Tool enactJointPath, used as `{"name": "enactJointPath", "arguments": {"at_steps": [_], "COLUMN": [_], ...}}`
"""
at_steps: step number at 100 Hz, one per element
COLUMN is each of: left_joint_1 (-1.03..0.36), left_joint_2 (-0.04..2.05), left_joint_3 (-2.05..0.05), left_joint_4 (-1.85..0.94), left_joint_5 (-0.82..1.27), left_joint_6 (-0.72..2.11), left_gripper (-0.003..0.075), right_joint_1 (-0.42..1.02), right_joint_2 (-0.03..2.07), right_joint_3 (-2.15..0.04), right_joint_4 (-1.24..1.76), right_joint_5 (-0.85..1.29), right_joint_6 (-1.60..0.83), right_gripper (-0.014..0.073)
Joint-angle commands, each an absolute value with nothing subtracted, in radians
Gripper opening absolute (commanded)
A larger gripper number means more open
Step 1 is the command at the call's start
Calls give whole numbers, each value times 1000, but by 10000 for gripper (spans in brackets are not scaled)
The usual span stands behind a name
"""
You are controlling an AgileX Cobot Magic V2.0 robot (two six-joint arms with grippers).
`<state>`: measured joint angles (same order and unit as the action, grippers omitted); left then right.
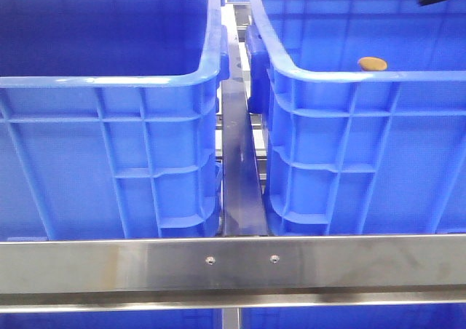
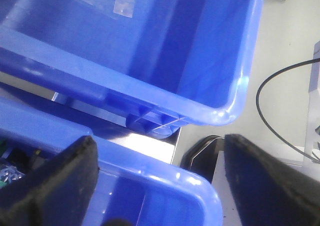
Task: Pick red and yellow buttons and place in box
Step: 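Reach the left gripper into the button bin and grasp a red button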
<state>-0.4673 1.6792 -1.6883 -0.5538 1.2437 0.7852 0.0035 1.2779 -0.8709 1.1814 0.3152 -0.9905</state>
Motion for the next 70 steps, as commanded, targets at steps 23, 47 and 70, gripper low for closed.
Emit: {"name": "enactJointPath", "arguments": {"at_steps": [23, 47, 70], "left_joint_1": [-473, -473, -473], "left_joint_2": [1630, 1630, 1630], "left_joint_3": [-1722, -1722, -1722], "left_joint_4": [-601, -601, -591], "left_joint_5": [1266, 1266, 1265], "left_joint_6": [777, 777, 777], "left_gripper": [502, 502, 502], "right_joint_1": [3, 3, 3], "right_joint_2": [991, 831, 772], "right_joint_3": [-695, -600, -588], "right_joint_4": [1218, 1231, 1233], "right_joint_5": [349, 354, 358], "right_joint_6": [-999, -999, -999], "right_gripper": [-69, -69, -69]}}
